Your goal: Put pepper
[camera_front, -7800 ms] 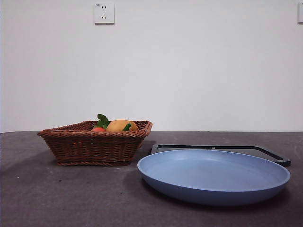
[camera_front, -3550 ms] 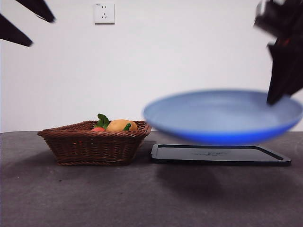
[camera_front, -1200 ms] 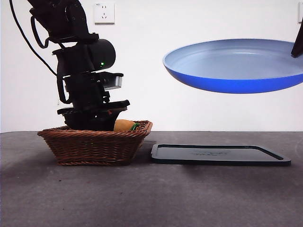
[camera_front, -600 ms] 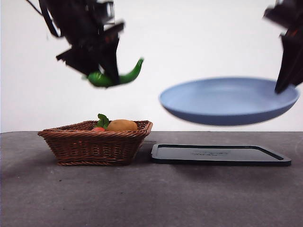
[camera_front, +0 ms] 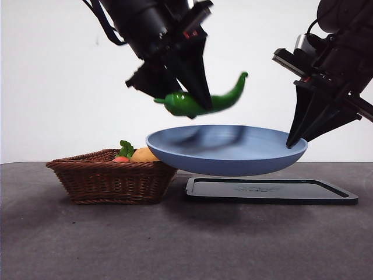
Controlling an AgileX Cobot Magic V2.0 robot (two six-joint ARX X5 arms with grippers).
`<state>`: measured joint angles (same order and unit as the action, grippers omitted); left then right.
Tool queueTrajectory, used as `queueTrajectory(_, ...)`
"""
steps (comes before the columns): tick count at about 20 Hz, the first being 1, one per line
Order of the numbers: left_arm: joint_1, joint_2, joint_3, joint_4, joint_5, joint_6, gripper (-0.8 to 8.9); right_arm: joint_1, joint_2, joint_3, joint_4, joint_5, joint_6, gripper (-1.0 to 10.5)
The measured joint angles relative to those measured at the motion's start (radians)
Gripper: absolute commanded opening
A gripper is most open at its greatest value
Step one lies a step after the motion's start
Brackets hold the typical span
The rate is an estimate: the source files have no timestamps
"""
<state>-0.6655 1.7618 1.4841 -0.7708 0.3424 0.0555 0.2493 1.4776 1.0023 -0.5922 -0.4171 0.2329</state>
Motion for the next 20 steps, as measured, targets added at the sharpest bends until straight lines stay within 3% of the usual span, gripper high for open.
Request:
queueTrajectory(9, -0.023, 0.106, -0.001, 0.020, -0.003, 0.001, 1.44, -0.002, 0.000, 0.000, -0.003, 0.001, 0.004, 0.1)
queueTrajectory(12, -0.032, 0.102, -0.001, 0.039, -0.003, 0.000, 2.33, -0.002, 0.000, 0.000, -0.003, 0.001, 0.004, 0.1)
queueTrajectory(20, -0.033, 0.099, 0.009, 0.016, -0.003, 0.000, 2.50, -0.002, 0.000, 0.000, -0.031, -0.019, 0.006, 0.1)
